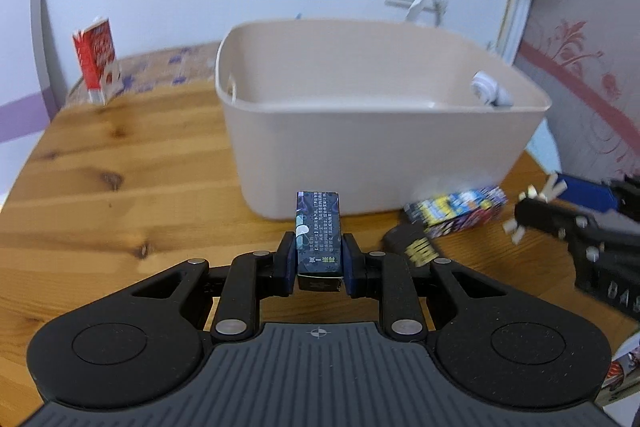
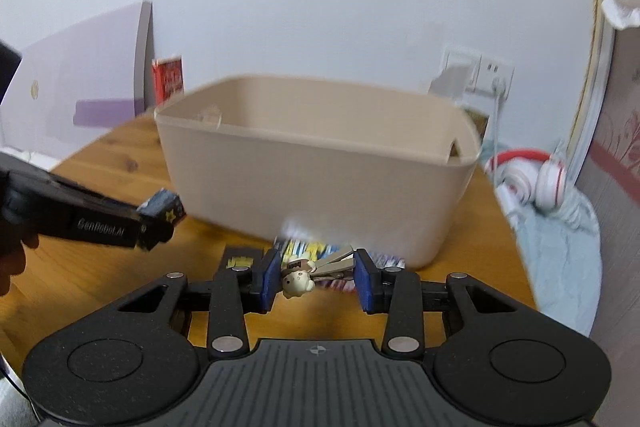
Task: Organize objects
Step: 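Carry both items over the basket and release them inside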
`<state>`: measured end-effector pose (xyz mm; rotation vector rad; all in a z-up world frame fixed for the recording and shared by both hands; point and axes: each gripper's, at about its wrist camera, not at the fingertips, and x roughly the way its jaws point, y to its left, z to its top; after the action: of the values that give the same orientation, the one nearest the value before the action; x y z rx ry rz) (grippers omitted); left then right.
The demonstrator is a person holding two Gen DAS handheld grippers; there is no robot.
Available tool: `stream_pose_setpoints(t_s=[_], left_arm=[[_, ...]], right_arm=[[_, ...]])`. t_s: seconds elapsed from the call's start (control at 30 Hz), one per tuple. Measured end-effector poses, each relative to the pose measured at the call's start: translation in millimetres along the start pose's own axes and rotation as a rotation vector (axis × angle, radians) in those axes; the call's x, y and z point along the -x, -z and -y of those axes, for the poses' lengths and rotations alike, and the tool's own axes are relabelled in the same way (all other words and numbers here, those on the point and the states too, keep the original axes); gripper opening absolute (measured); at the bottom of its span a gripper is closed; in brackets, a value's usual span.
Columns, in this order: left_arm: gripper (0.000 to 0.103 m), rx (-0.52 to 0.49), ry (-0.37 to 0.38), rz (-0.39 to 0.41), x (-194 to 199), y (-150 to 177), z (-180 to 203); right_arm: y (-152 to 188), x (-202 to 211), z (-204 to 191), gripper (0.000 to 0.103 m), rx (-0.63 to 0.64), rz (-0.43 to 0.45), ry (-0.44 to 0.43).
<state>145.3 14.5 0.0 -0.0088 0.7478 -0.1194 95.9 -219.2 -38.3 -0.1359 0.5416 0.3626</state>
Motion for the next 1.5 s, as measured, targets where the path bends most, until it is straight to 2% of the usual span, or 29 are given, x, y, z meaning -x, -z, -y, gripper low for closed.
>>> stream_pose_setpoints(t_s=[0.3, 0.53, 0.63, 0.8, 0.97, 1.1, 1.13, 1.17, 1.2, 1.23, 1.27, 1.37, 1.5], left_arm=[[0.023, 0.035, 0.059, 0.140, 44, -40, 7], [0.023, -0.011, 0.028, 0.181, 33, -80, 21], [0.023, -0.022, 0.009, 0.167, 14, -93, 27], [0.023, -0.029, -0.033, 0.102, -28, -106, 34], [0.023, -0.037, -0.046, 0.000, -68, -105, 36], [0.023, -0.063, -0.040, -0.034, -80, -98, 38], [0.026, -0.064, -0.048, -0.023, -79, -97, 39], [0.037, -0.064, -0.056, -0.018, -76, -96, 39], [0.046, -0.059, -0.059, -0.014, -72, -96, 39], [0.067, -0.052, -0.054, -0.011, -68, -96, 39], [0.080, -0.044, -0.051, -0.001, -64, -97, 39], [0.087, -0.033, -0.084, 0.062, -46, -95, 40], [0.090, -0.083, -0.120, 0.104, -27, -86, 45]], right_arm=[[-49, 19, 16, 0.037, 0.001, 0.136, 0.023], [-80, 1, 27, 0.037, 0.011, 0.170, 0.044], [-91, -16, 35, 0.037, 0.009, 0.155, 0.061], [-100, -48, 47, 0.037, 0.013, 0.102, 0.090], [-91, -79, 47, 0.037, 0.030, 0.039, 0.111], [-83, -95, 51, 0.038, 0.021, 0.006, 0.130], [-81, -97, 52, 0.038, 0.016, -0.003, 0.128], [-80, -98, 53, 0.048, 0.012, -0.008, 0.126], [-79, -97, 53, 0.048, 0.010, -0.010, 0.127], [-78, -95, 53, 0.051, 0.008, -0.006, 0.127], [-77, -92, 53, 0.057, 0.007, 0.000, 0.129], [-76, -78, 53, 0.066, 0.004, 0.046, 0.132], [-74, -52, 57, 0.079, -0.012, 0.110, 0.147]])
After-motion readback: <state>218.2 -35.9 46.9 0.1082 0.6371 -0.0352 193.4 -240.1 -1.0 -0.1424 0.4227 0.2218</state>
